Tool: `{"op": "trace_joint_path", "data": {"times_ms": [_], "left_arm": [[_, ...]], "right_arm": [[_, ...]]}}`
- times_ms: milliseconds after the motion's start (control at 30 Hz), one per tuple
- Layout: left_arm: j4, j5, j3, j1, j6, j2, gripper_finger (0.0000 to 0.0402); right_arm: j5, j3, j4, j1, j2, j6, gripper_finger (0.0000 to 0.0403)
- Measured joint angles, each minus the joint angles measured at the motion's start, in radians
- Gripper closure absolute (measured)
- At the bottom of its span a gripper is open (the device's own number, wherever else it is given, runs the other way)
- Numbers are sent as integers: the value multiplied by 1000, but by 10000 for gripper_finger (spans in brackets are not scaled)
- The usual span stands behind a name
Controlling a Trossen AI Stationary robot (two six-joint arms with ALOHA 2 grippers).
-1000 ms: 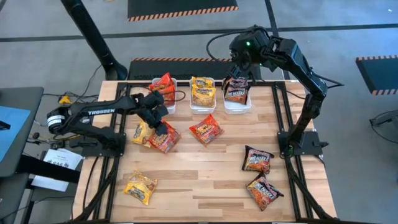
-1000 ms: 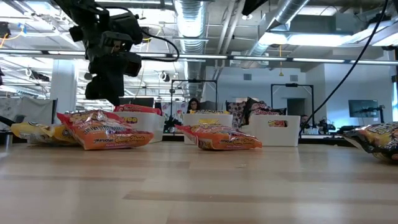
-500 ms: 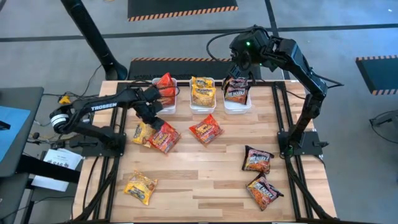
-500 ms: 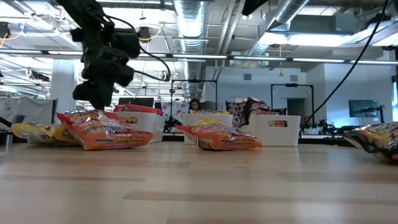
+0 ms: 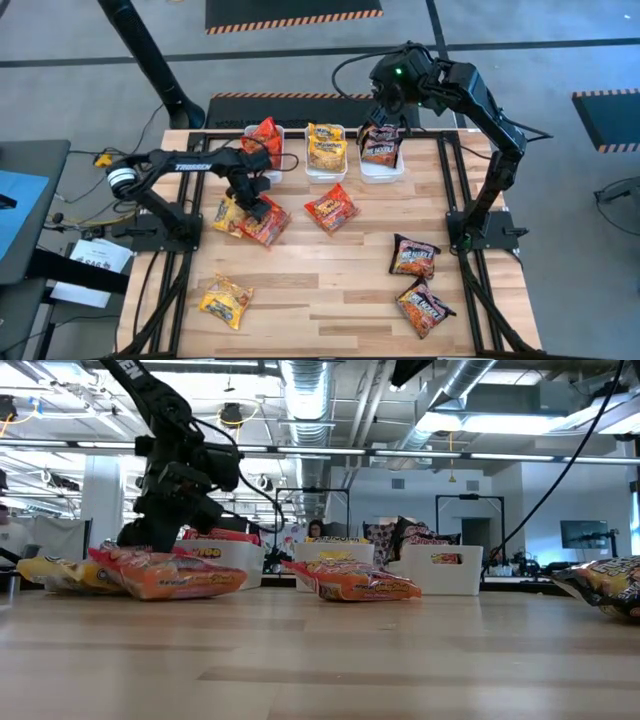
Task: Sort Maruchan noodles
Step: Put the orange noodle pack into the left white bin
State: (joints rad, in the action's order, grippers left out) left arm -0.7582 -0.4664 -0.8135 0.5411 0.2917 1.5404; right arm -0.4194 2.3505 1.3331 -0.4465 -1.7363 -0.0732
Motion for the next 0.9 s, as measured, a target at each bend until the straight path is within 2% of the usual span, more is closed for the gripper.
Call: {"op": "trace_joint_path", "data": {"times_ms": [167,433,633,900], "left_arm": [[8,-24,0,-1,-44,33,278],[8,-35,0,-4,-77,33,392],[6,-28,-2,-4,-152,11,400],[11,94,-3,-3,-258,-149,401]], "right_arm": [[0,0,-1,0,0,24,298],[0,0,-1,0,0,23,298],[-11,0,-1,0,0,23,298],[-29,-5,-4,-10,-4,55,298]]}}
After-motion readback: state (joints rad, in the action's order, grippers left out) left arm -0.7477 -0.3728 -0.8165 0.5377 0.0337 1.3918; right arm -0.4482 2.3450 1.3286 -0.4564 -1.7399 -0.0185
